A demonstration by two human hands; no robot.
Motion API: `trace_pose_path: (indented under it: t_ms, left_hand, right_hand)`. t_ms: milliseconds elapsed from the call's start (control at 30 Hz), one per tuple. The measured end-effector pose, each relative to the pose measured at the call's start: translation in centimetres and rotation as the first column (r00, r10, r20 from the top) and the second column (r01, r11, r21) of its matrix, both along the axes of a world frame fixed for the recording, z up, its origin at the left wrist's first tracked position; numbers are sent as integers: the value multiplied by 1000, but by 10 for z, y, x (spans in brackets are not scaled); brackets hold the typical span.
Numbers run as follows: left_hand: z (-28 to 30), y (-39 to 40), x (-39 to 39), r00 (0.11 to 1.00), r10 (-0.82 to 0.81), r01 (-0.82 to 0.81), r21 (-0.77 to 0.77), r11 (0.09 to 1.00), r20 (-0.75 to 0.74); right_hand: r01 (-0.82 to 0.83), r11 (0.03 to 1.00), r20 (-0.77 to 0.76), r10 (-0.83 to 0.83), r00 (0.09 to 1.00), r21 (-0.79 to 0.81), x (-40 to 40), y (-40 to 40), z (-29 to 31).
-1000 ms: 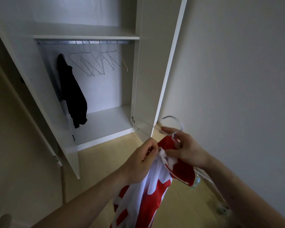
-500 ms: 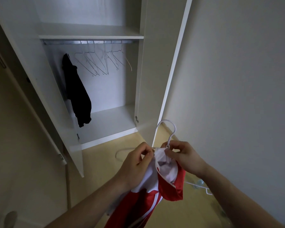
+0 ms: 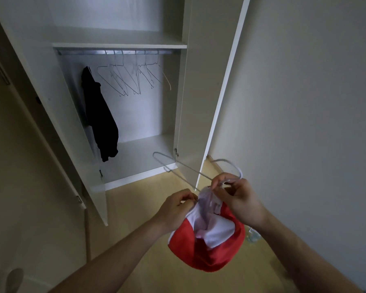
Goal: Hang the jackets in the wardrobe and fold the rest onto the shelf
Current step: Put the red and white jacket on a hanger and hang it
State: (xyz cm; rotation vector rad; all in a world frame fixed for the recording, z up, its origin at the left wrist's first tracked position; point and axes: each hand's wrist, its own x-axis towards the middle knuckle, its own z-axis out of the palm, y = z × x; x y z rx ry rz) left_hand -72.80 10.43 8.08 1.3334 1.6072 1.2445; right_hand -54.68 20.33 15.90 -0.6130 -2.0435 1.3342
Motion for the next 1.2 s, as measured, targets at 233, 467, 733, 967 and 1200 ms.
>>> trace_pose_path:
  t_ms: [233,467,733,967,1200]
  left_hand:
    - [-5,28,-10,997,-72,63,-210,976,-38]
    - [-2,42,-7,997,-73,79,-212,974,37]
    - [0,27,-11,953,-84,171,-287,942,291]
    - [3,29,-16,981,17,62,-394,917,193]
    - [1,20,-10,966,59,4,-244,970,252]
  right_hand:
    - [23,999,-32,-24,999,-42,6,1,-10]
    - [118,990,-63,-123,990,-80,9,-3,-29]
    - [94,994,-121,-100,988,-52,13,-1,-13]
    - [62,994,-91,-70,993,-87,3,-17,-17]
    - [171,985,-93,-167,982,33,5,-24,-21]
